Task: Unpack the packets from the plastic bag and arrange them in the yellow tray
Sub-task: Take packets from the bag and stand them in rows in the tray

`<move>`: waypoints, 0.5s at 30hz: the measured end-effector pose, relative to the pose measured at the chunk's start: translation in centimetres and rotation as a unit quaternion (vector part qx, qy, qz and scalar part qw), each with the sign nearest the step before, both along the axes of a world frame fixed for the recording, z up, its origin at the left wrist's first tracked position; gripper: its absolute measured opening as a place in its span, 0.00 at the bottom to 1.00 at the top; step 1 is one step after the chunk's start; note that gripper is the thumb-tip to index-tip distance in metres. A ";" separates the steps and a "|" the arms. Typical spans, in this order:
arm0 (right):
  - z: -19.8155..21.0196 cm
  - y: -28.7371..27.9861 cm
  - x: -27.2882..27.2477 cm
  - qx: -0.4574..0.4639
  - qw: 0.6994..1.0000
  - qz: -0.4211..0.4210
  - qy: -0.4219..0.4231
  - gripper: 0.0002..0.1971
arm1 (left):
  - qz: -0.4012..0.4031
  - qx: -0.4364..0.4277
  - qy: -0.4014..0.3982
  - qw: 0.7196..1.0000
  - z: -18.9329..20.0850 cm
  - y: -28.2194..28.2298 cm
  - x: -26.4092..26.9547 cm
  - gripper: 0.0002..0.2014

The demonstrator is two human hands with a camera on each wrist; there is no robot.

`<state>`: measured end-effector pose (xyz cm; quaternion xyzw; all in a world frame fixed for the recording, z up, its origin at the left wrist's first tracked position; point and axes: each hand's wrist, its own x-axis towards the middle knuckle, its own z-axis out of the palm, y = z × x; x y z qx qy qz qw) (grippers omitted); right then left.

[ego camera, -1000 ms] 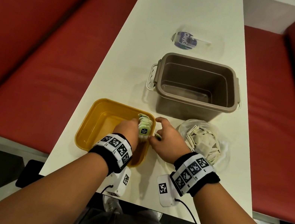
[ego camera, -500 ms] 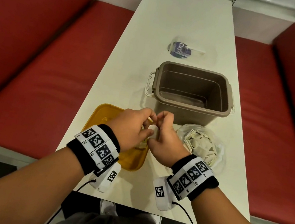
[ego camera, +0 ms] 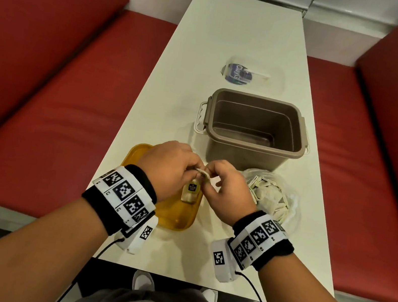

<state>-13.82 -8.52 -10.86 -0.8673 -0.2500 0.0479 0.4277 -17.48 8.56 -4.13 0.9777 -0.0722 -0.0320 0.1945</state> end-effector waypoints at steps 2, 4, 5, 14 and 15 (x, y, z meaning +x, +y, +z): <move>-0.3 0.1 0.1 -0.001 1.000 0.003 -0.015 0.05 | 0.010 -0.018 -0.020 1.000 0.0 0.3 0.0 0.09; -0.4 0.3 0.0 0.000 1.000 0.006 -0.029 0.06 | 0.014 -0.032 -0.028 0.999 -0.1 0.4 -0.1 0.09; -0.3 0.3 -0.1 -0.002 1.000 0.006 -0.031 0.06 | 0.015 -0.027 -0.024 0.999 0.0 0.4 -0.1 0.09; -1.1 0.1 -0.4 -0.134 0.980 -0.042 0.141 0.27 | 0.053 0.035 0.128 0.990 -3.1 1.4 -0.4 0.09; -1.2 0.1 -0.5 -0.142 0.976 -0.041 0.160 0.30 | 0.050 0.047 0.147 0.987 -3.7 1.2 -0.6 0.09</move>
